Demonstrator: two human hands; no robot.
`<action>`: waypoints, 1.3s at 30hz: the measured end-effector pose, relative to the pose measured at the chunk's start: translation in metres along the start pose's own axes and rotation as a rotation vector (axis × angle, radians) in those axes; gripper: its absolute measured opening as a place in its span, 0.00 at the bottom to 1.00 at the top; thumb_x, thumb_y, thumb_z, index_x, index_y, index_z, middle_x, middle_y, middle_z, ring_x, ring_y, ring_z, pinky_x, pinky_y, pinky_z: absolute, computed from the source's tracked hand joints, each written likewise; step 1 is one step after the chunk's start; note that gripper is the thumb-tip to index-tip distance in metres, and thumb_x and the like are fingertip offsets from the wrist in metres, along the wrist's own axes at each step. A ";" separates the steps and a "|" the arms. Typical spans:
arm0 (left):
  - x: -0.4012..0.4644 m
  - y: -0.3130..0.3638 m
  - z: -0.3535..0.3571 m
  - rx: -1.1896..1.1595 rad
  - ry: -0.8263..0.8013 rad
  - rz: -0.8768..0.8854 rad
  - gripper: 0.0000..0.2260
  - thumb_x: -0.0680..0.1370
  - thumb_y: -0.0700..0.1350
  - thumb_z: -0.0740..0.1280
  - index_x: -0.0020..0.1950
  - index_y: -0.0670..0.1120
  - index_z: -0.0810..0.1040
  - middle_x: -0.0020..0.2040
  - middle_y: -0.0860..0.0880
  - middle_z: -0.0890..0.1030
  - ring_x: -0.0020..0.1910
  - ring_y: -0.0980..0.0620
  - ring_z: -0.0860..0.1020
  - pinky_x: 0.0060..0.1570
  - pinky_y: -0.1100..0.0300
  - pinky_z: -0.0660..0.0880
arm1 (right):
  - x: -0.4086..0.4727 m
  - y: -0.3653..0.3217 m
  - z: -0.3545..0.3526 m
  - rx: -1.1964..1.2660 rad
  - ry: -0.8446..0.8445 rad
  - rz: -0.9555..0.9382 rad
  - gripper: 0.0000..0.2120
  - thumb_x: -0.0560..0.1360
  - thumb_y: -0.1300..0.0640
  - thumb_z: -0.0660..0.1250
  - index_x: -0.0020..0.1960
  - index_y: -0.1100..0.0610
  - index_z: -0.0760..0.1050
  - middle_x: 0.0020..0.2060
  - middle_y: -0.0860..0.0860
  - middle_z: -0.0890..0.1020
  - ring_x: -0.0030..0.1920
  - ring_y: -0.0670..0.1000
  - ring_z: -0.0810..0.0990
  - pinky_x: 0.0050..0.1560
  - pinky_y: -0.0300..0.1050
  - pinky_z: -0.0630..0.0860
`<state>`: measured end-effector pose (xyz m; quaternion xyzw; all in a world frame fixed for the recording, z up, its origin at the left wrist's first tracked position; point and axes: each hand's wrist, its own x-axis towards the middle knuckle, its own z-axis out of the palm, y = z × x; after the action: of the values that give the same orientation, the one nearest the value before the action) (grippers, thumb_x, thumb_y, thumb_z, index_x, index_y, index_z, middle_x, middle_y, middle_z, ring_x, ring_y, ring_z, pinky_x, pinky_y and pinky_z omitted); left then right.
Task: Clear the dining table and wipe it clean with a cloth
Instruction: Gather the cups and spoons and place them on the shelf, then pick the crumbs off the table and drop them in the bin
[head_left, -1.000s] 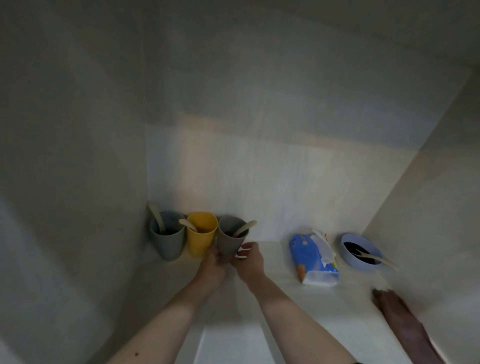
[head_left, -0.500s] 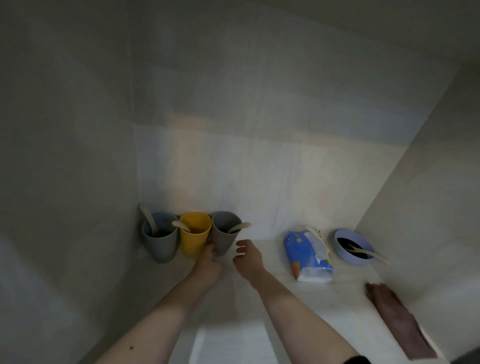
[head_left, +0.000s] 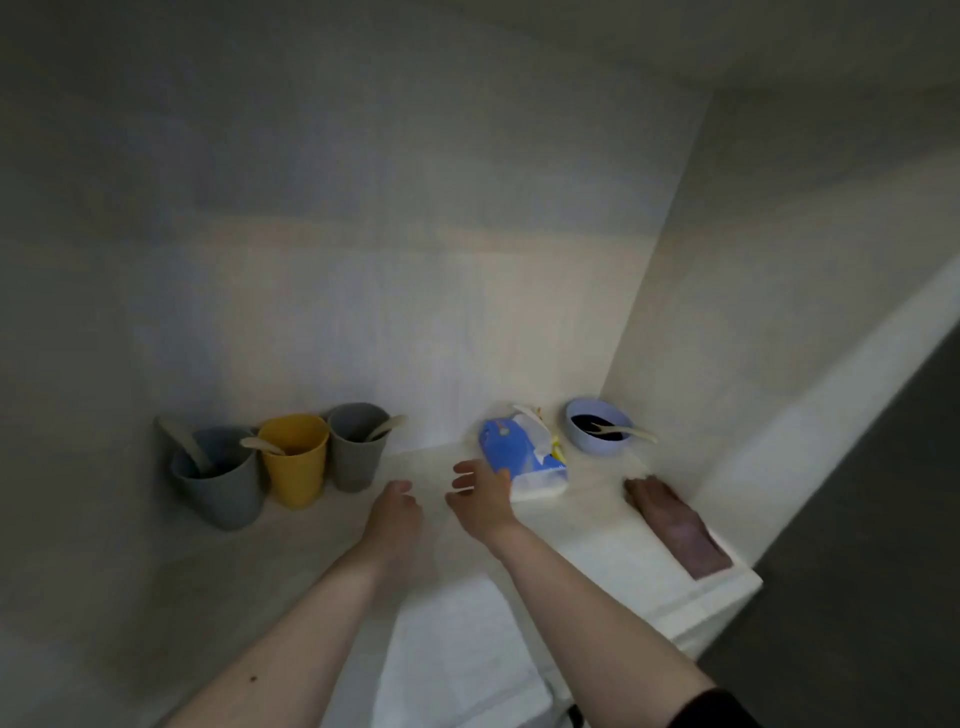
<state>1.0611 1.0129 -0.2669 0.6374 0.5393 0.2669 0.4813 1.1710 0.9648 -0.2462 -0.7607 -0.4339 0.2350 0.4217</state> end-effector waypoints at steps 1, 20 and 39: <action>-0.003 0.006 0.009 0.012 0.009 0.003 0.11 0.79 0.33 0.56 0.47 0.48 0.73 0.35 0.52 0.75 0.35 0.55 0.76 0.33 0.71 0.71 | -0.004 0.003 -0.011 -0.003 0.014 0.003 0.16 0.70 0.68 0.66 0.58 0.62 0.72 0.41 0.50 0.77 0.47 0.53 0.77 0.52 0.40 0.72; -0.269 0.074 0.208 -0.010 -0.537 0.282 0.14 0.77 0.34 0.57 0.61 0.38 0.73 0.55 0.37 0.78 0.51 0.41 0.78 0.50 0.52 0.74 | -0.287 0.125 -0.250 0.054 0.578 0.293 0.13 0.73 0.66 0.65 0.58 0.62 0.73 0.36 0.47 0.74 0.39 0.46 0.74 0.39 0.27 0.70; -0.604 0.097 0.420 0.104 -1.264 0.525 0.07 0.78 0.35 0.59 0.51 0.44 0.74 0.50 0.44 0.79 0.50 0.44 0.79 0.50 0.52 0.77 | -0.637 0.222 -0.414 0.011 1.177 0.794 0.13 0.74 0.65 0.65 0.58 0.60 0.74 0.42 0.49 0.76 0.46 0.48 0.76 0.48 0.38 0.73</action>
<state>1.2977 0.3103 -0.2372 0.8027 -0.0052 -0.0749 0.5916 1.2460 0.1771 -0.2183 -0.8600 0.1771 -0.0768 0.4724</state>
